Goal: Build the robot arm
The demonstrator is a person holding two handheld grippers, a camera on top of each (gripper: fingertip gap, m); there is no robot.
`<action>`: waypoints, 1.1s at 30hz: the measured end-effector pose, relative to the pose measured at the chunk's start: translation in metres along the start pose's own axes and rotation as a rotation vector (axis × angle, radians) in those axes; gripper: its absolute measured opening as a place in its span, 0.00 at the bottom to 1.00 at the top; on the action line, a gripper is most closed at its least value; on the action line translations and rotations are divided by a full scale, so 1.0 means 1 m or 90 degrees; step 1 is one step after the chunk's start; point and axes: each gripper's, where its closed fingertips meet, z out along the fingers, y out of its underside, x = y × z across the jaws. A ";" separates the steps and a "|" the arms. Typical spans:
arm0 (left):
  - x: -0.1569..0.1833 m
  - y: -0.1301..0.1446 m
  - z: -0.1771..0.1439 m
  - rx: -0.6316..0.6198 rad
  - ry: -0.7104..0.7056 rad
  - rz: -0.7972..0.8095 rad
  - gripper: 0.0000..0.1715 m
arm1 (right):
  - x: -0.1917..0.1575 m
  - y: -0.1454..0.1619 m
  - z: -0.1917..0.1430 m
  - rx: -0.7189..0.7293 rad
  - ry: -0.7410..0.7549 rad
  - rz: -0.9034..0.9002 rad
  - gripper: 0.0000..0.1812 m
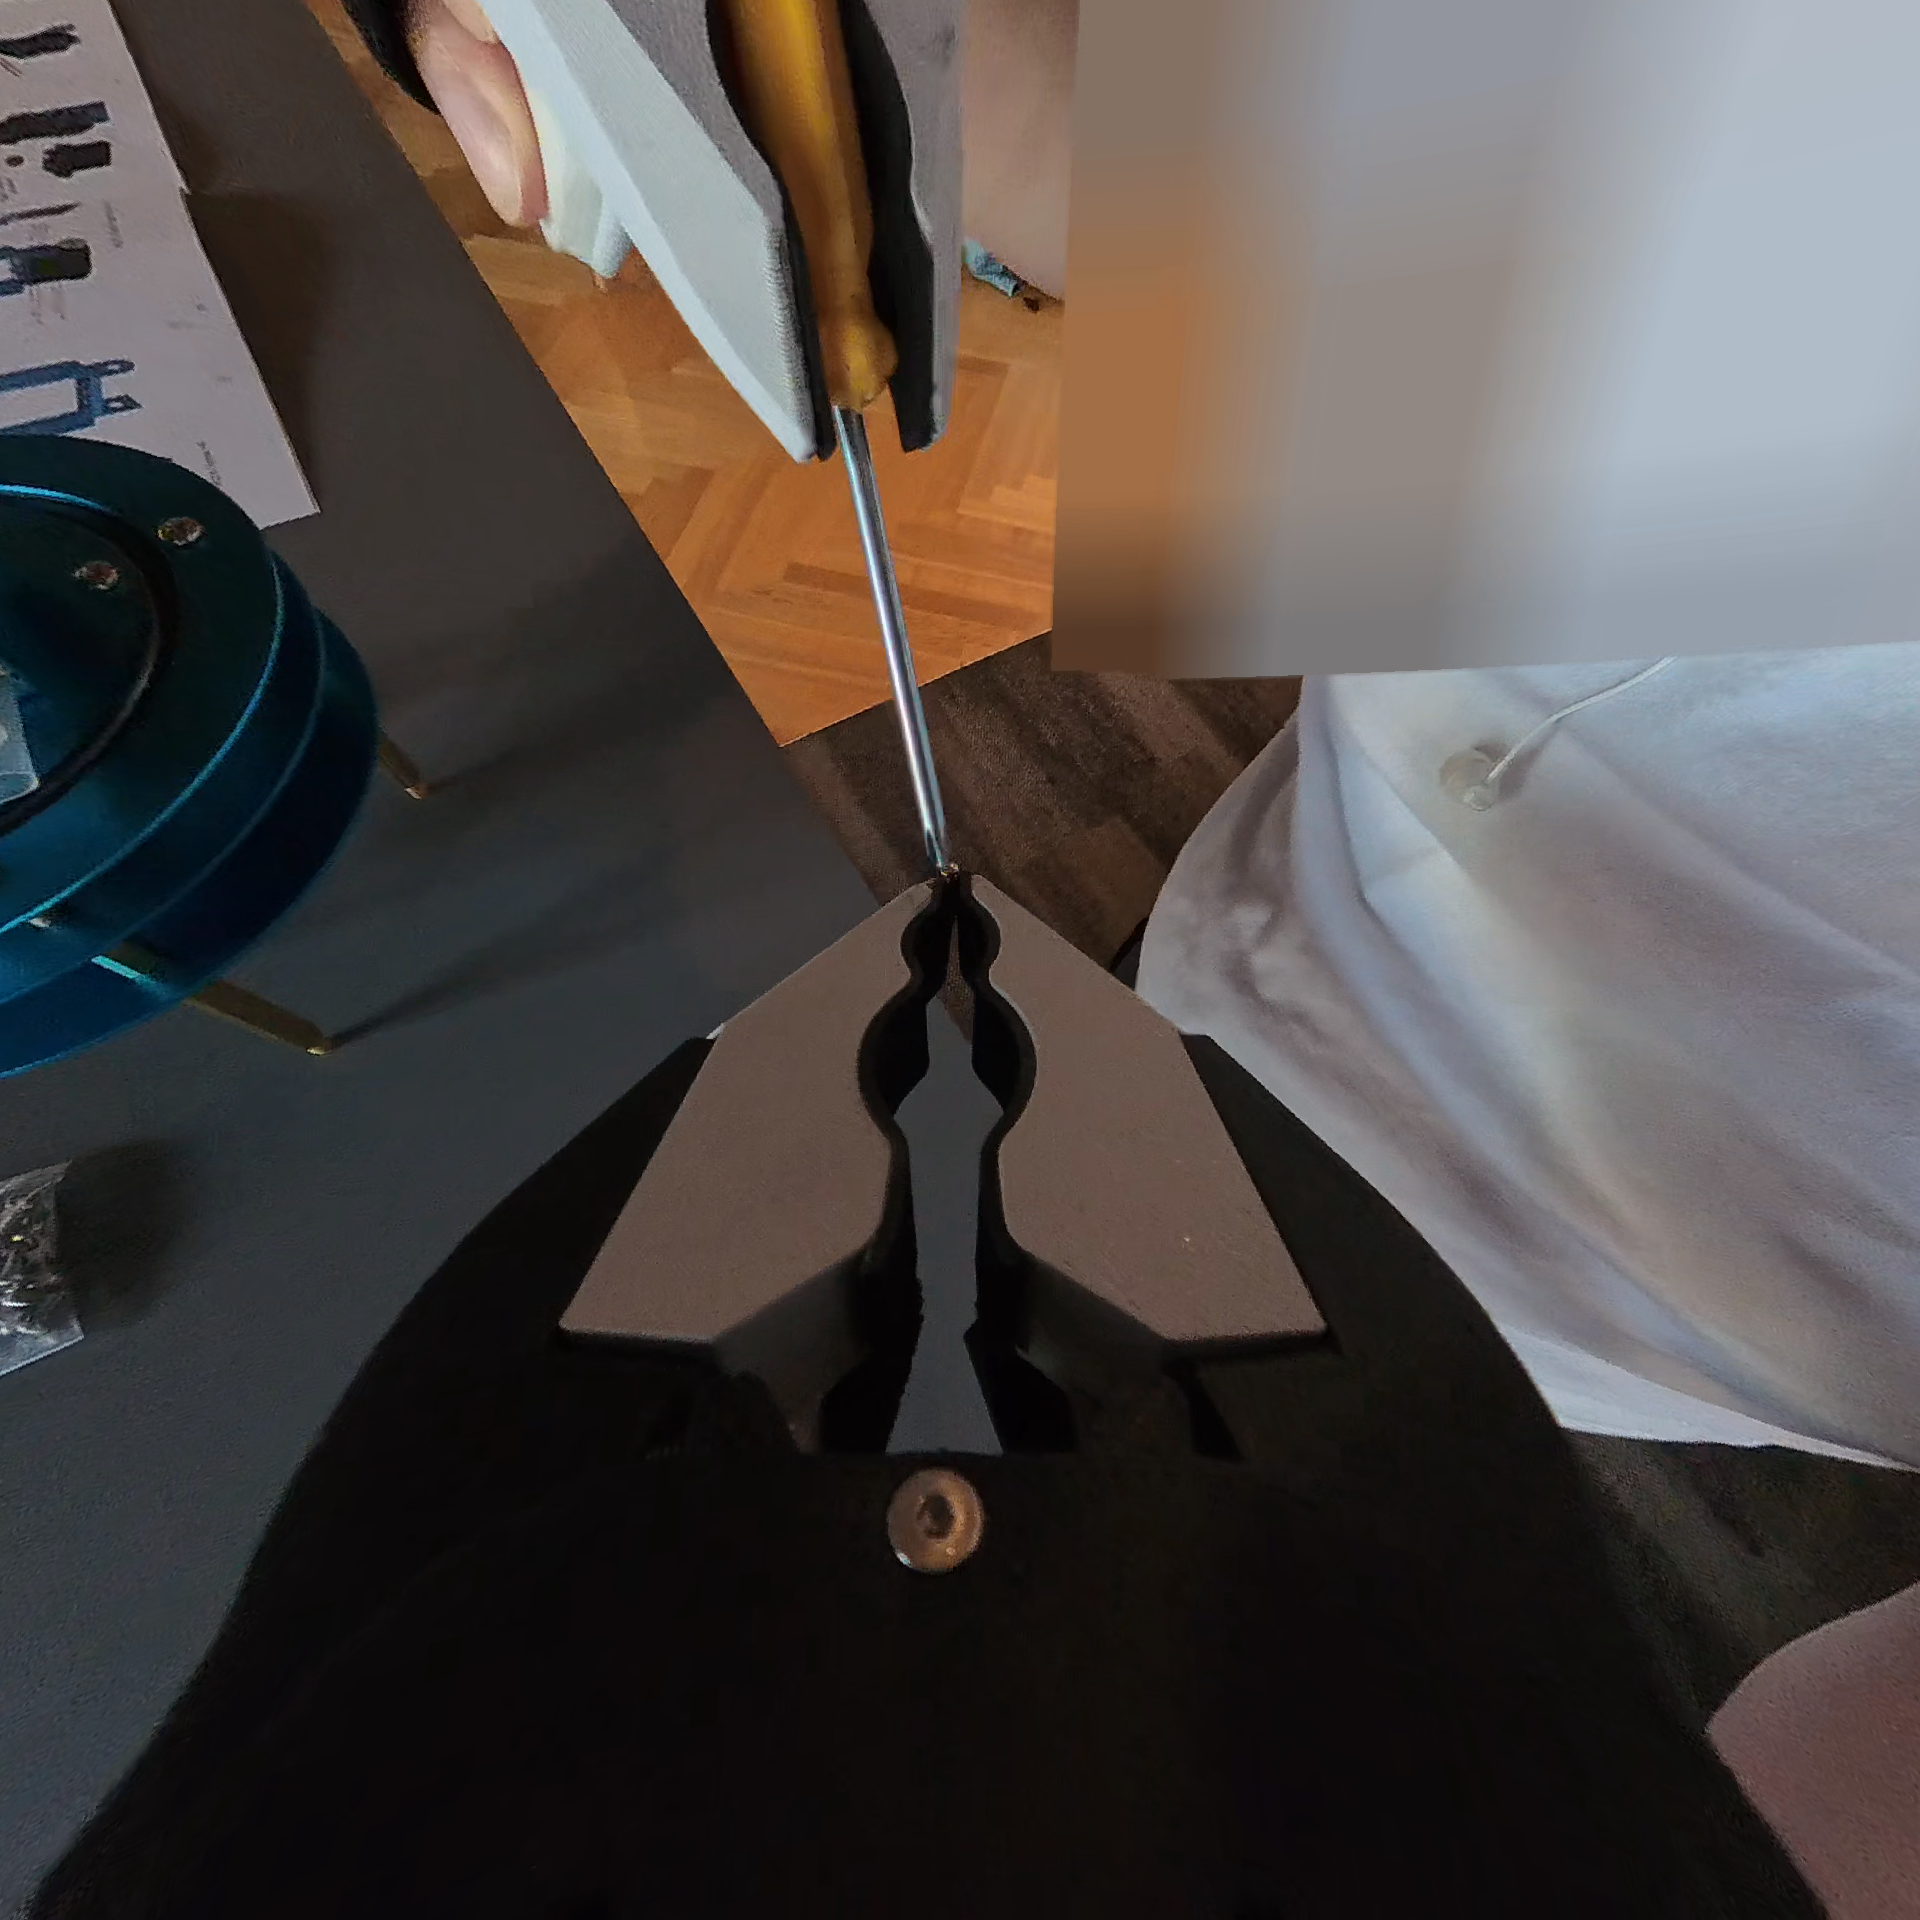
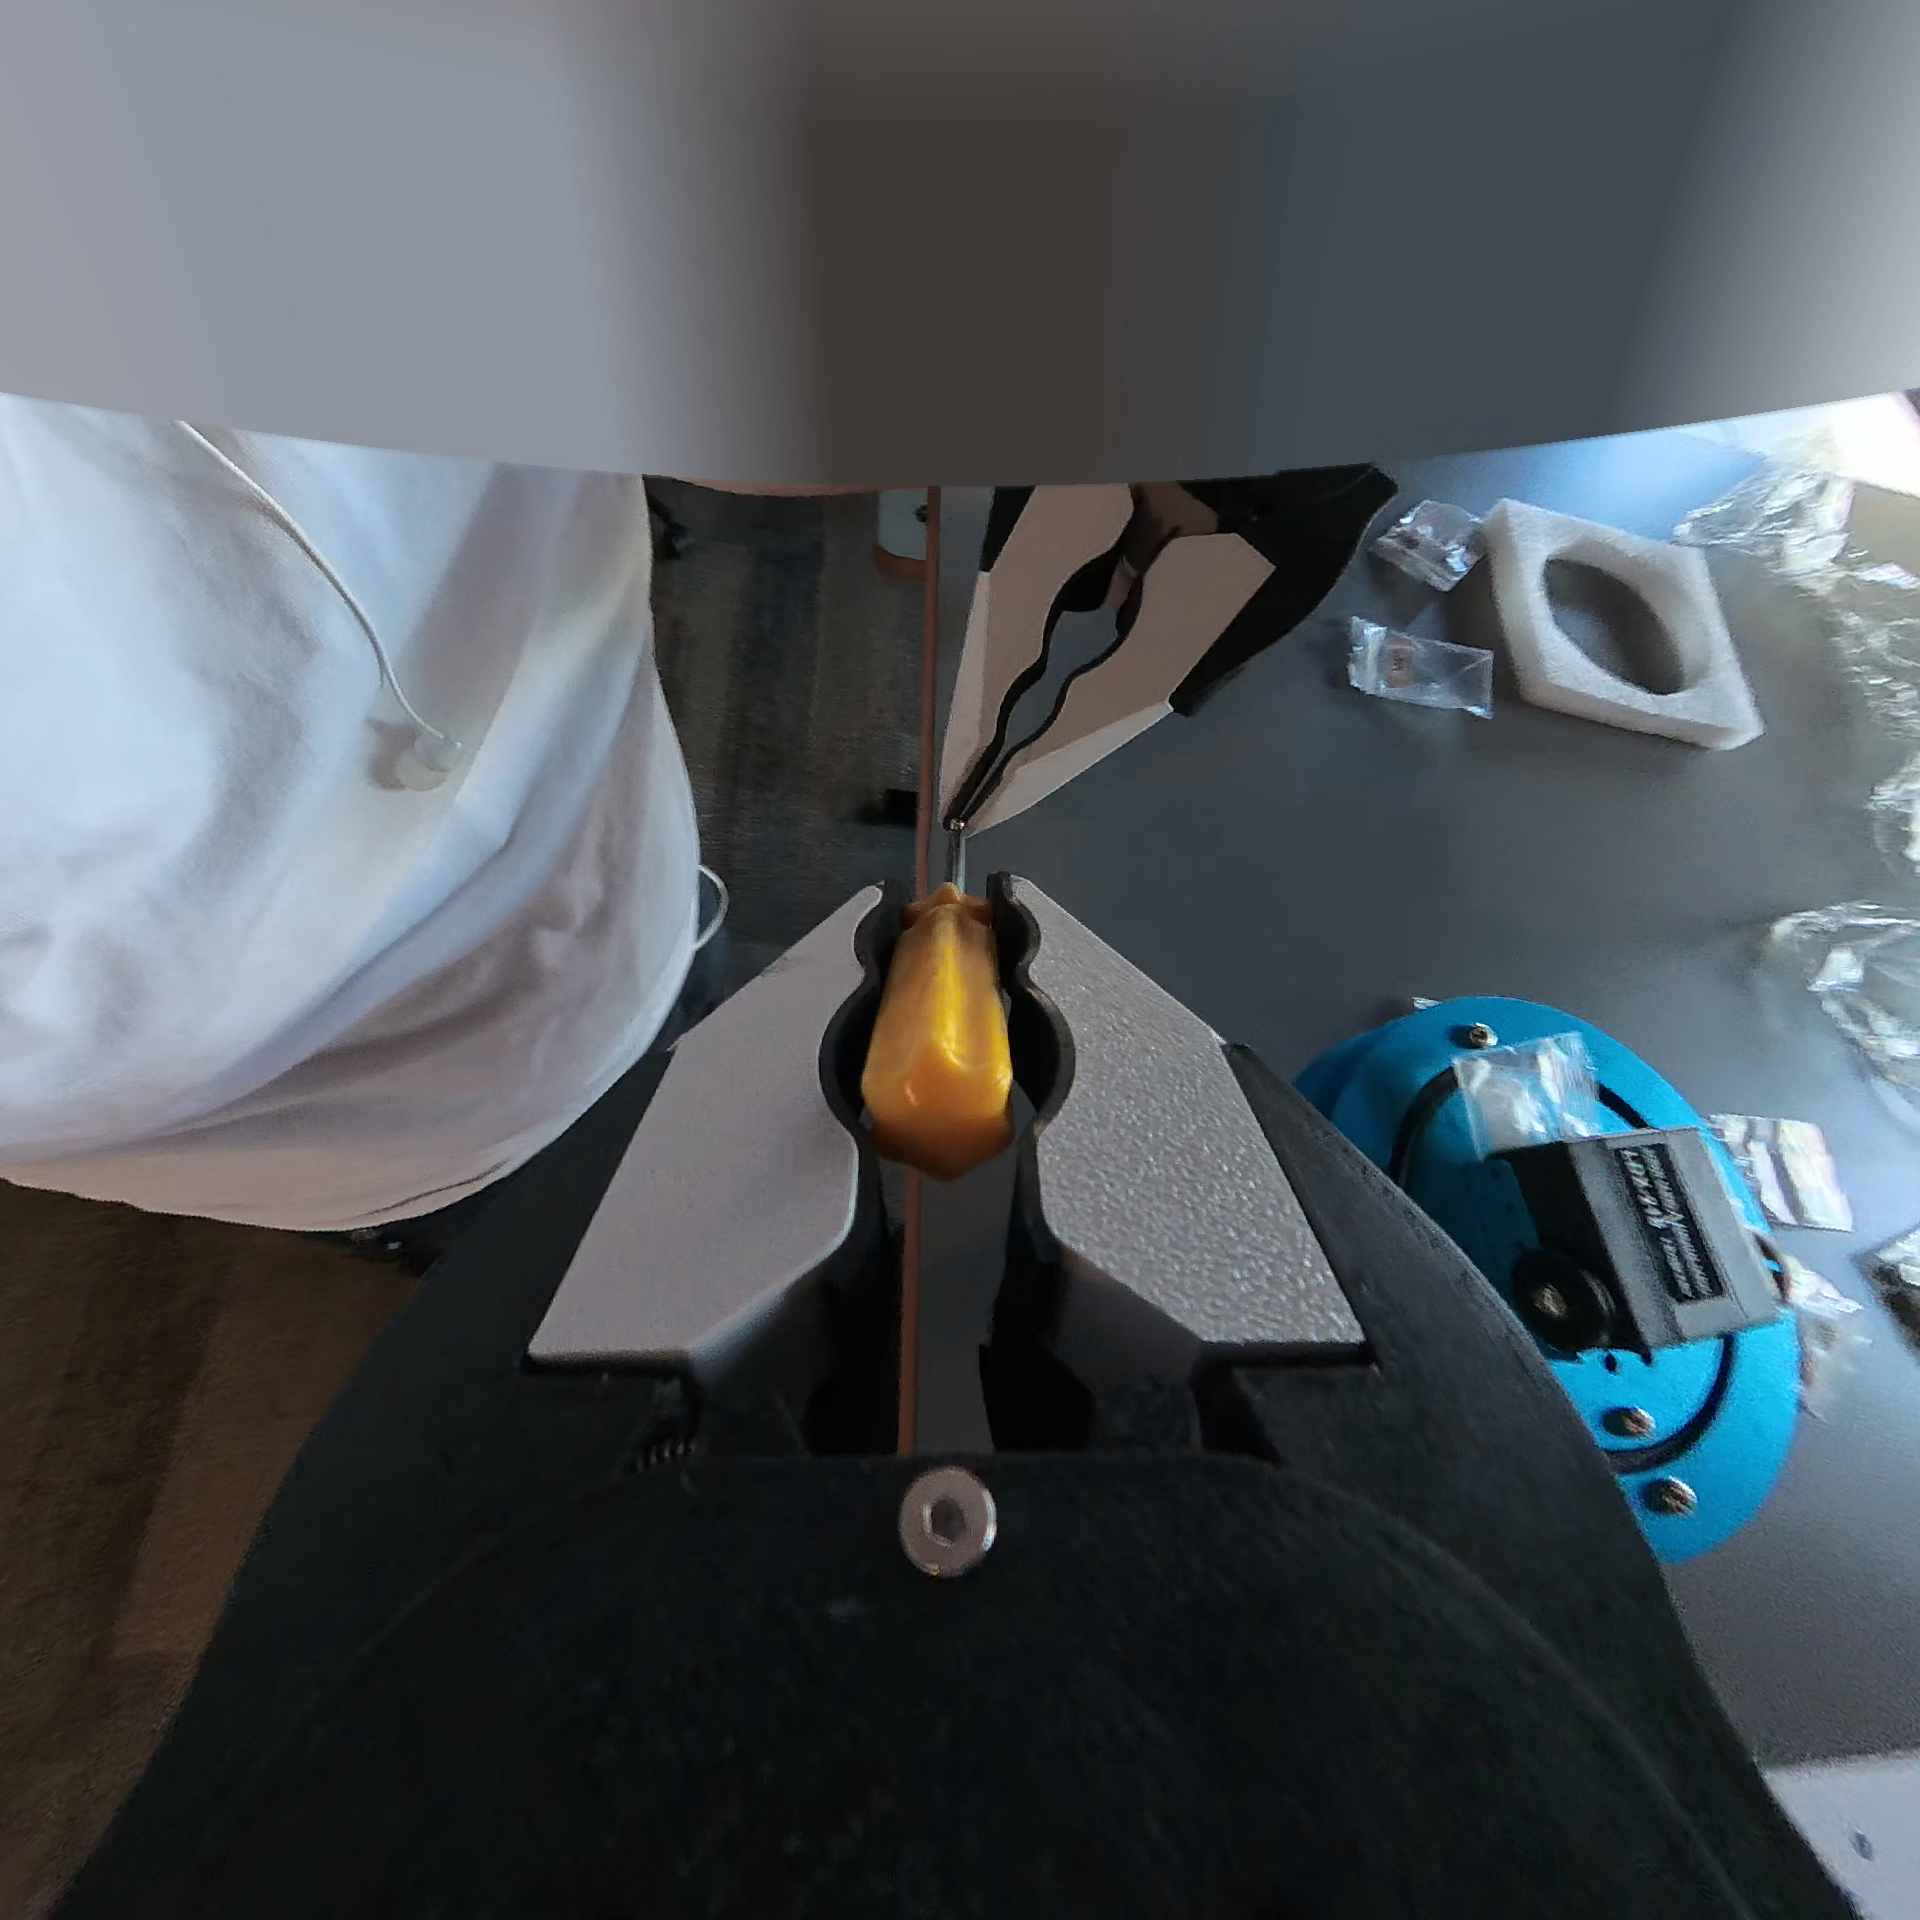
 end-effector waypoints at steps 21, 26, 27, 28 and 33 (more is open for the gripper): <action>-0.003 0.008 0.005 -0.029 -0.004 -0.005 0.00 | 0.003 0.005 0.005 -0.026 -0.021 0.010 0.09; -0.003 0.008 0.006 -0.033 -0.002 -0.003 0.00 | 0.002 0.006 0.005 -0.028 -0.028 0.013 0.09; -0.002 0.008 0.006 -0.032 0.000 -0.003 0.00 | 0.002 0.006 0.005 -0.029 -0.030 0.013 0.09; -0.002 0.008 0.006 -0.032 0.002 -0.004 0.00 | 0.001 0.006 0.005 -0.029 -0.031 0.011 0.09; -0.001 0.009 0.006 -0.035 0.007 -0.007 0.00 | 0.000 0.007 0.007 -0.038 -0.037 0.006 0.09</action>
